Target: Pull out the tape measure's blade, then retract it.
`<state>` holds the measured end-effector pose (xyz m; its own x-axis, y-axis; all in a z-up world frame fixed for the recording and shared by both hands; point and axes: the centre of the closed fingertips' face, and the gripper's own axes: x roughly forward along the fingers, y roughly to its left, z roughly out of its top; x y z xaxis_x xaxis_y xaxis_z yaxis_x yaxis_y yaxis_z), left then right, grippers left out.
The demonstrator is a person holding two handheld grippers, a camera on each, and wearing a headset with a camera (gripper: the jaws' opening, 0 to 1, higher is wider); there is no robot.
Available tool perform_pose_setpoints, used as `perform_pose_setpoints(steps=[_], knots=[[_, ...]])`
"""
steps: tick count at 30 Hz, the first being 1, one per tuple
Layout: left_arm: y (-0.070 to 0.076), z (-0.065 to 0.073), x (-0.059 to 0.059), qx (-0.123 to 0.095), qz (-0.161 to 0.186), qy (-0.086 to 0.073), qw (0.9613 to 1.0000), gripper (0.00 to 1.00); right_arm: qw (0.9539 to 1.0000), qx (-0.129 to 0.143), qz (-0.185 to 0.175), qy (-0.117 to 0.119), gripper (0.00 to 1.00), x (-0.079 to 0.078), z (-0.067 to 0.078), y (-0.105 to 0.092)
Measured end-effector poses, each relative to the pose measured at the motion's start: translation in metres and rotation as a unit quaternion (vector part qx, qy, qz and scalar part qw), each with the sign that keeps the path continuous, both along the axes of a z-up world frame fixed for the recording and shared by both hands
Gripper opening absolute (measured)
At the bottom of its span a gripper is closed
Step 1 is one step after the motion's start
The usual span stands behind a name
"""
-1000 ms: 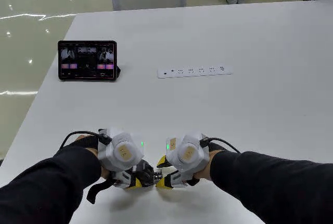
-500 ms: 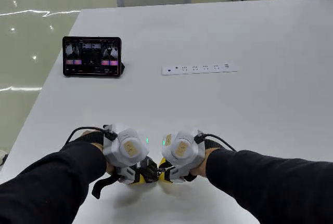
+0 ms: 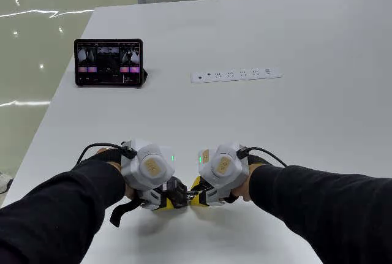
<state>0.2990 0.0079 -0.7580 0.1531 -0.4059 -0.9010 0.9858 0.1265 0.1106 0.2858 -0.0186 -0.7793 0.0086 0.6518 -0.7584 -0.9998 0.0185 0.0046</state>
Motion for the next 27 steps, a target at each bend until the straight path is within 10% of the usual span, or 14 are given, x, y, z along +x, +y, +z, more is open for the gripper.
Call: perform_pose_setpoints(steps=[27], knots=[[0.000,0.002,0.000,-0.009,0.003,0.001,1.0000,0.34,0.9996,-0.008,-0.020,0.016,0.10,0.001,0.001,-0.033]])
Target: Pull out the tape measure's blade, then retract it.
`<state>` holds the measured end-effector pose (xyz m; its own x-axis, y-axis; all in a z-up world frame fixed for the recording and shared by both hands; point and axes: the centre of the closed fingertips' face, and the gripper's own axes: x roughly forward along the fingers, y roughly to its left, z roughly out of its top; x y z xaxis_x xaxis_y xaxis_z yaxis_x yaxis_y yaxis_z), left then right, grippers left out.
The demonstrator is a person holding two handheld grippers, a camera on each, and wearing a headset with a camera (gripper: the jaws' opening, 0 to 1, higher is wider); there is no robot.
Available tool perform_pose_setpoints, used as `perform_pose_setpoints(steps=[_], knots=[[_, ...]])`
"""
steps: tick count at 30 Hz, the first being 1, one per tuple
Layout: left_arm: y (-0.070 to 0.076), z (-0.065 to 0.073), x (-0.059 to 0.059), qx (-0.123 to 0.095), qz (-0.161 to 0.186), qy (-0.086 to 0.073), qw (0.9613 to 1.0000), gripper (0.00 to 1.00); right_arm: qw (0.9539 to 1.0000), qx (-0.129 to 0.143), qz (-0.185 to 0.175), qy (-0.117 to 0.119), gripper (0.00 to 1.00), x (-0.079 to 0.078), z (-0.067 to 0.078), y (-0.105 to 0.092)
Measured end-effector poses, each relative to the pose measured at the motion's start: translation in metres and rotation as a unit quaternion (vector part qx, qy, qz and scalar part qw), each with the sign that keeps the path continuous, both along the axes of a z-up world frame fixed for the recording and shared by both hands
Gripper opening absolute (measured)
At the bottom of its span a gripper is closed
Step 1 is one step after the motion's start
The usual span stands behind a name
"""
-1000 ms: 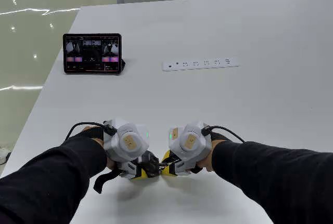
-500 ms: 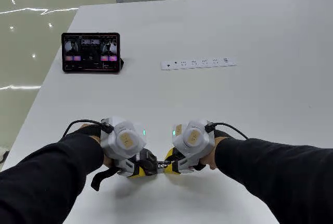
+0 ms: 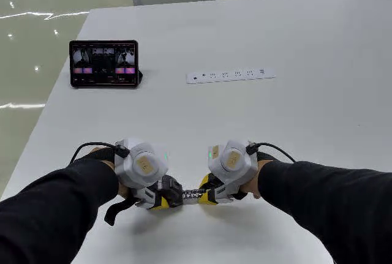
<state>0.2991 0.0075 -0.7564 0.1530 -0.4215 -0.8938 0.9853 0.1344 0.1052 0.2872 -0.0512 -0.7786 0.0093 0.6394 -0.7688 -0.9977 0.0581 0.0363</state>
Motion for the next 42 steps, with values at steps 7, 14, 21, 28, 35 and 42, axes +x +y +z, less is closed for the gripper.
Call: perform_pose_setpoints(steps=[7,14,21,28,35,42], knots=[[0.000,0.000,0.000,0.002,0.000,0.000,1.0000,0.34,1.0000,-0.003,-0.002,0.001,0.10,0.000,-0.001,-0.005],[0.000,0.001,-0.001,0.000,0.000,0.000,1.0000,0.34,1.0000,-0.004,-0.005,0.003,0.10,0.000,-0.001,-0.012],[0.000,0.001,-0.001,-0.001,-0.003,0.000,1.0000,0.34,1.0000,-0.006,-0.006,0.004,0.10,0.000,0.000,-0.015],[0.000,0.001,-0.001,-0.002,-0.001,0.001,1.0000,0.34,0.9999,-0.008,-0.006,0.005,0.10,0.000,0.000,-0.020],[0.000,0.000,-0.001,-0.002,-0.002,0.001,1.0000,0.34,0.9998,-0.012,-0.011,0.008,0.10,0.000,0.001,-0.030],[0.000,0.000,-0.001,-0.001,-0.001,0.001,1.0000,0.34,0.9997,-0.015,-0.014,0.010,0.10,0.000,0.000,-0.038]])
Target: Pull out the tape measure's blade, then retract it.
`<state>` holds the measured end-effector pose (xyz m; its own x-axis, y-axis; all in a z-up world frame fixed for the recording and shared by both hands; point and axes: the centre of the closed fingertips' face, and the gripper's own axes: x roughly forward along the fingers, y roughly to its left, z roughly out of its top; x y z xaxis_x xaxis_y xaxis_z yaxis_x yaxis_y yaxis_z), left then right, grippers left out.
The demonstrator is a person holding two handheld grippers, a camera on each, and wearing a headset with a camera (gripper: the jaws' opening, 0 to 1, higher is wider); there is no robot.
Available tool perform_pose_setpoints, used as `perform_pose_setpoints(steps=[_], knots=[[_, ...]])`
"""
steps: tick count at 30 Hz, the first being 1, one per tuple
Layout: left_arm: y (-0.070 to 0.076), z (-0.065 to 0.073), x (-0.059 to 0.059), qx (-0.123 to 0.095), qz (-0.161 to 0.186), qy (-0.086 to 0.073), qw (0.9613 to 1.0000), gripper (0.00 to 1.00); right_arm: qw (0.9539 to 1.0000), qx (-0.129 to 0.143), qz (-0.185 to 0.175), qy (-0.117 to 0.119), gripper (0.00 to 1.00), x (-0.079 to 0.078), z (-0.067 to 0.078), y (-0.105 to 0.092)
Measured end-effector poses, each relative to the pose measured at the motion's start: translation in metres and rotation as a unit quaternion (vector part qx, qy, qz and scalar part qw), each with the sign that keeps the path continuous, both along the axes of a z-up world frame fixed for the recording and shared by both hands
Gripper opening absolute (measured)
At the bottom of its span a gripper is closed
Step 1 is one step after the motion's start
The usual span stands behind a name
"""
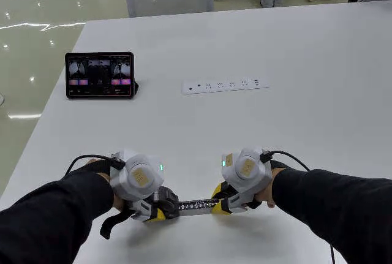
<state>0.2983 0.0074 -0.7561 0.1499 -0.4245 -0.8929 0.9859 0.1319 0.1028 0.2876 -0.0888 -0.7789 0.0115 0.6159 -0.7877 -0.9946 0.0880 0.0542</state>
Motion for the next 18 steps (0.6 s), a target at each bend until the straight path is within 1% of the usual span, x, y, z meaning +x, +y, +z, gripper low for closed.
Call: perform_pose_setpoints(steps=[6,18], knots=[[0.000,0.000,0.000,0.001,0.000,0.000,1.0000,0.34,1.0000,-0.004,-0.003,0.001,0.10,0.001,0.000,-0.009],[0.000,0.000,0.001,0.001,-0.001,-0.001,1.0000,0.34,1.0000,-0.008,-0.003,0.000,0.10,0.001,0.001,-0.017]])
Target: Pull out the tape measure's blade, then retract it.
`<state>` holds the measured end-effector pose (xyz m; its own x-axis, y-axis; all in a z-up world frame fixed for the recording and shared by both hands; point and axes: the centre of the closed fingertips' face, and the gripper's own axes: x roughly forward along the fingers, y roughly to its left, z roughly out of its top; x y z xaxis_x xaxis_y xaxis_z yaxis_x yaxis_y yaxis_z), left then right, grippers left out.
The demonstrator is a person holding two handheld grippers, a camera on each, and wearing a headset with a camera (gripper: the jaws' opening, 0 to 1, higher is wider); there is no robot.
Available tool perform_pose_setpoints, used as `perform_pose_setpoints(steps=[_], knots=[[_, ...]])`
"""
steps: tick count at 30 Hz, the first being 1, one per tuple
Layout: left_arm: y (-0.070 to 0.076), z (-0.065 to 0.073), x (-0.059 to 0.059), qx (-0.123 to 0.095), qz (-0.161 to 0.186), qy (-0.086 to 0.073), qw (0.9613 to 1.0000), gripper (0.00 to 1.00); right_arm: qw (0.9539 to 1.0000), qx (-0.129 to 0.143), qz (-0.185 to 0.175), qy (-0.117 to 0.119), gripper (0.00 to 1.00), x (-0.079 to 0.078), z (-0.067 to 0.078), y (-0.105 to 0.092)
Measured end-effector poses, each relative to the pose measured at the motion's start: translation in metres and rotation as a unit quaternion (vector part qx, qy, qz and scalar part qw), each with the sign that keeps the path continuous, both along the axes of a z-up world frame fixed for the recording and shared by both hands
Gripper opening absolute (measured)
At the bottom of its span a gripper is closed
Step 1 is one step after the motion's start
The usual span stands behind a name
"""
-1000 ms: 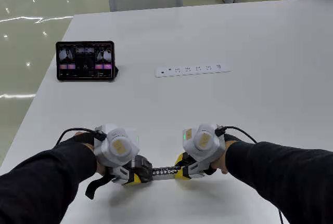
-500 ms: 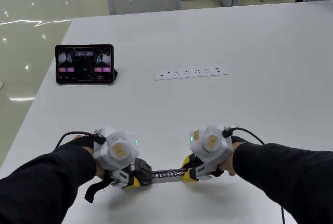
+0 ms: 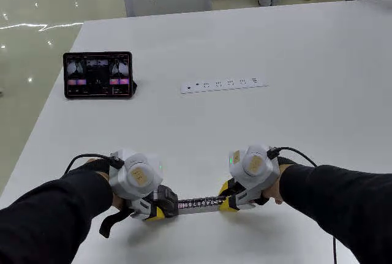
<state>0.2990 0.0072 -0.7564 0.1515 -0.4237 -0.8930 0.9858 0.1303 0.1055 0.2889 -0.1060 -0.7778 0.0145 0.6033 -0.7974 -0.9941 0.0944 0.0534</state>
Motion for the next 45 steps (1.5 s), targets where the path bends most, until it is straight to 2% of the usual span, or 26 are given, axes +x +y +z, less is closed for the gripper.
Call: perform_pose_setpoints(steps=[27,45], knots=[[0.000,0.000,0.000,0.002,0.000,0.000,1.0000,0.34,1.0000,-0.001,-0.007,0.003,0.10,0.000,0.000,-0.013],[-0.001,0.000,0.000,0.003,0.001,0.000,1.0000,0.34,0.9998,-0.005,-0.018,0.007,0.10,0.000,0.001,-0.033]])
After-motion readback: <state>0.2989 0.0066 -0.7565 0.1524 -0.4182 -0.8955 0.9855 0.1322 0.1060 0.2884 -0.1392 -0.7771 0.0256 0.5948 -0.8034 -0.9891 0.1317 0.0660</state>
